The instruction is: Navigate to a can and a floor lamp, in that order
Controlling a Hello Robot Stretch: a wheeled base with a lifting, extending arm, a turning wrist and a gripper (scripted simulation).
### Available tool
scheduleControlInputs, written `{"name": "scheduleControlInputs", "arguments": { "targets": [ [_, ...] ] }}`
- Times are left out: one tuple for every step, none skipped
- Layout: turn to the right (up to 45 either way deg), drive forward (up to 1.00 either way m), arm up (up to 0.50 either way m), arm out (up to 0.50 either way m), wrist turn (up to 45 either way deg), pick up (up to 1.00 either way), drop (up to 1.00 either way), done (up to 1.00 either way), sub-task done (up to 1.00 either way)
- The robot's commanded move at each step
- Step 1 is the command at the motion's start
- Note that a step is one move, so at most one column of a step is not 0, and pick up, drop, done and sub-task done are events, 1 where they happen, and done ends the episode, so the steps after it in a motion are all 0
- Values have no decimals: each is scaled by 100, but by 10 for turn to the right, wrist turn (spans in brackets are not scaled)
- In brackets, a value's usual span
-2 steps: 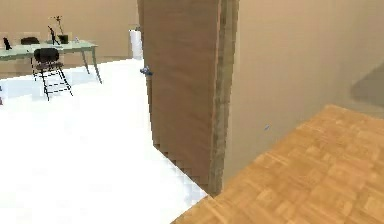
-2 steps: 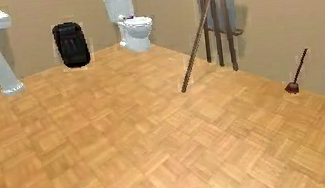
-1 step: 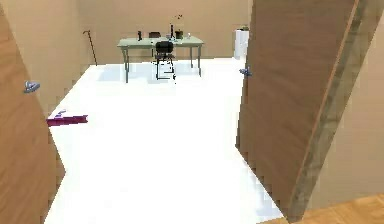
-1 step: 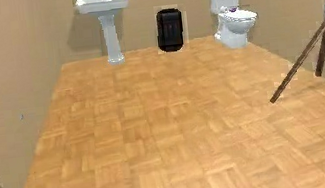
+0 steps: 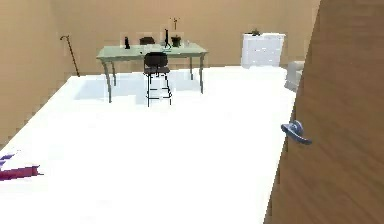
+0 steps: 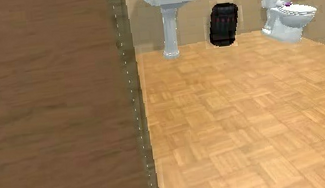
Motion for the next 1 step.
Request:
{"name": "scheduleControlInputs", "arguments": {
  "targets": [
    [-30, 0, 0, 0, 0, 0, 0, 0, 0]
  ]
}}
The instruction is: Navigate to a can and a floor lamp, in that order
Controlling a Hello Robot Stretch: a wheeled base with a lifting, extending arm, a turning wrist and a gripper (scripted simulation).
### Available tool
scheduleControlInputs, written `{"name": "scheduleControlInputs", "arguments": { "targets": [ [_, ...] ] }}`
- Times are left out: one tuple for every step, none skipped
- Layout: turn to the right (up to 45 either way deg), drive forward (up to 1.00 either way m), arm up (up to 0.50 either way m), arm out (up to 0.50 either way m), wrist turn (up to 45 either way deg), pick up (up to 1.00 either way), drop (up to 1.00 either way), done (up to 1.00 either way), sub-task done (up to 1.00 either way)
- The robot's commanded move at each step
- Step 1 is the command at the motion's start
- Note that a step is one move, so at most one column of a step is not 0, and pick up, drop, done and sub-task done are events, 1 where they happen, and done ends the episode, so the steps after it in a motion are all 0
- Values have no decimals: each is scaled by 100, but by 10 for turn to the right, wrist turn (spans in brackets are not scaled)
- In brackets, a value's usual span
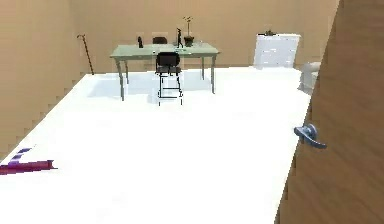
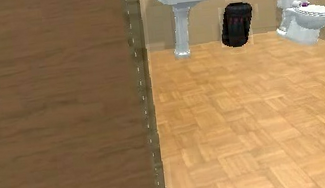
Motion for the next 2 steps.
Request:
{"name": "scheduleControlInputs", "arguments": {
  "targets": [
    [0, 100, 0, 0, 0, 0, 0, 0, 0],
    [-210, 0, 0, 0, 0, 0, 0, 0, 0]
  ]
}}
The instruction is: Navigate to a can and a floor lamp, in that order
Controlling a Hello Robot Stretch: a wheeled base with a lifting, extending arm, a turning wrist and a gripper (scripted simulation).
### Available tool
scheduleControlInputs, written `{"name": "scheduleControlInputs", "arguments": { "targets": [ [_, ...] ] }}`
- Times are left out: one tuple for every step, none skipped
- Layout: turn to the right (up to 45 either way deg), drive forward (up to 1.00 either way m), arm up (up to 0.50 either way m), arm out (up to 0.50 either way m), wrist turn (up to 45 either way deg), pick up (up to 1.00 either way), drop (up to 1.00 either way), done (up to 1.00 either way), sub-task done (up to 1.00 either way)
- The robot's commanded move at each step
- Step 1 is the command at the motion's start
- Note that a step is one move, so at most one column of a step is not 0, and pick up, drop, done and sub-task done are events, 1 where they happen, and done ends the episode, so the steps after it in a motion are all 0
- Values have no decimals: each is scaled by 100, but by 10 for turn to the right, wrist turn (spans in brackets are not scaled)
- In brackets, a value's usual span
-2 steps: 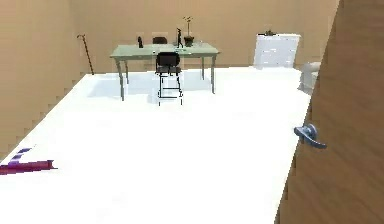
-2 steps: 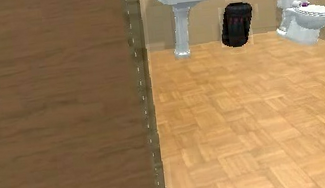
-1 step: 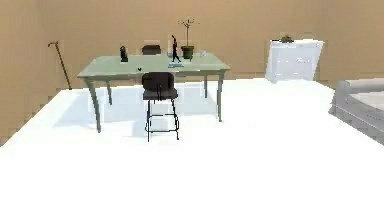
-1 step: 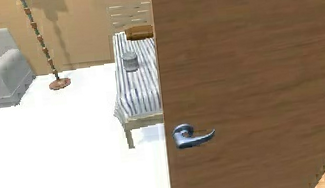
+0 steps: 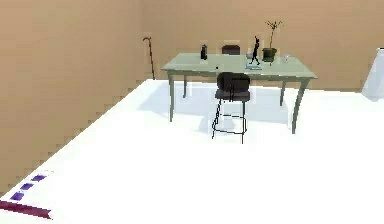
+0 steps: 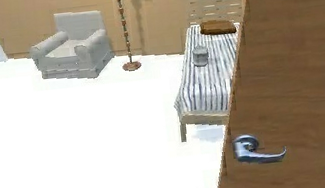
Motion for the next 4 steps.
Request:
{"name": "scheduleControlInputs", "arguments": {
  "targets": [
    [0, 5, 0, 0, 0, 0, 0, 0, 0],
    [450, 0, 0, 0, 0, 0, 0, 0, 0],
    [90, 0, 0, 0, 0, 0, 0, 0, 0],
    [0, 35, 0, 0, 0, 0, 0, 0, 0]
  ]
}}
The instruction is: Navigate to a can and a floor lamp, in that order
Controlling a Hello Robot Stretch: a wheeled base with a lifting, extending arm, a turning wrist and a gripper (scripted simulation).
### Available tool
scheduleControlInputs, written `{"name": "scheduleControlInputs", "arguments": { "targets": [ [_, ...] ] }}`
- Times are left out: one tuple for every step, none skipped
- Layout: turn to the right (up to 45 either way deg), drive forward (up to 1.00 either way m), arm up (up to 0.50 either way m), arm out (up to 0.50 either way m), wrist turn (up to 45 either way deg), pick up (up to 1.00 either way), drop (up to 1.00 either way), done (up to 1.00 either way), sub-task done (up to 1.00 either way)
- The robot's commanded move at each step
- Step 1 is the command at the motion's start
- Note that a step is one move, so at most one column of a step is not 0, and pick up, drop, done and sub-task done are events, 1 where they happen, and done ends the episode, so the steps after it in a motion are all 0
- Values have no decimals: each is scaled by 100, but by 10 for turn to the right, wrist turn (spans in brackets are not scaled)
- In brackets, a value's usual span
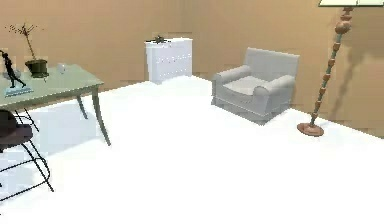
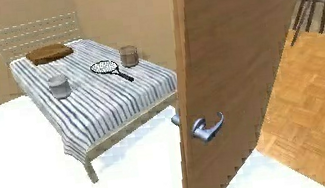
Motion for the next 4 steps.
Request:
{"name": "scheduleControlInputs", "arguments": {
  "targets": [
    [300, 0, 0, 0, 0, 0, 0, 0, 0],
    [0, 100, 0, 0, 0, 0, 0, 0, 0],
    [210, 0, 0, 0, 0, 0, 0, 0, 0],
    [0, 10, 0, 0, 0, 0, 0, 0, 0]
  ]
}}
